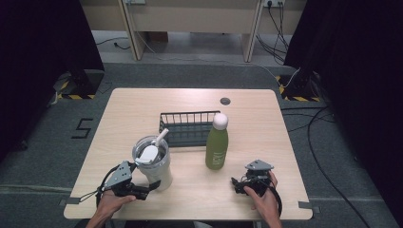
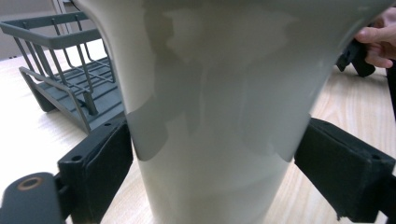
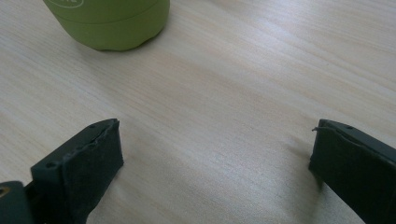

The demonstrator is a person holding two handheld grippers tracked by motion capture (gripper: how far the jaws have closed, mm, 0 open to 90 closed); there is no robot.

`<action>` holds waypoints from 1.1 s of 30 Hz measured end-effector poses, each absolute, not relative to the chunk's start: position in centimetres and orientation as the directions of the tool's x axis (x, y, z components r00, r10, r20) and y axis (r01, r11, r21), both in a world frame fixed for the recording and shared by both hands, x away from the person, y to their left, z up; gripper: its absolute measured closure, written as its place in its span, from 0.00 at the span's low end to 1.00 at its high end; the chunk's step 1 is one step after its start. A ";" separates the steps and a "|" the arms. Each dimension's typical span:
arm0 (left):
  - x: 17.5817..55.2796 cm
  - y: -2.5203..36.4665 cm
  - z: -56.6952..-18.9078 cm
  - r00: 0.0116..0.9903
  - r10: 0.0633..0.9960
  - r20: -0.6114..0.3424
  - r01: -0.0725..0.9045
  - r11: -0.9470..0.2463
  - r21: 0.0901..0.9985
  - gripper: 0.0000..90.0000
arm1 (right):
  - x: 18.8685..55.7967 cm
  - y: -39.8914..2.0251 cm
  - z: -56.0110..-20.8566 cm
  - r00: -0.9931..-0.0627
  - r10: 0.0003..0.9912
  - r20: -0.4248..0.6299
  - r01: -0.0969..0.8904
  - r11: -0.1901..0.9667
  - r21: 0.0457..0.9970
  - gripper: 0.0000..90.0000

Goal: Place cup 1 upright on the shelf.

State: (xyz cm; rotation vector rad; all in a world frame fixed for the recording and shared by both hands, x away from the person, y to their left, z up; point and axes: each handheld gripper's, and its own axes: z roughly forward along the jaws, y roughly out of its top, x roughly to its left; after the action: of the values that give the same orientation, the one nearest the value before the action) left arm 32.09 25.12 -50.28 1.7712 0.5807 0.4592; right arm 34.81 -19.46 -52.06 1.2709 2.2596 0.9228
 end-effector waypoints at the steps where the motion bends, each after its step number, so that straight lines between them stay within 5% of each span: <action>1: 32.1 25.1 -50.3 0.800 0.599 0.012 0.150 -0.219 0.964 0.12 | 34.8 -19.5 -52.1 -0.514 0.857 -0.014 0.603 0.373 0.706 0.03; 33: 32.6 22.9 -51.0 0.769 0.639 0.015 0.101 -0.145 0.984 0.11 | 34.8 -19.4 -52.1 -0.516 0.857 -0.014 0.600 0.373 0.707 0.03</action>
State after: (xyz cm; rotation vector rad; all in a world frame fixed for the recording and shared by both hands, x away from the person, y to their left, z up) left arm 32.63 22.90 -51.03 1.6747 0.5928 0.5179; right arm 34.78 -19.40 -52.07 1.2677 2.2591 0.9255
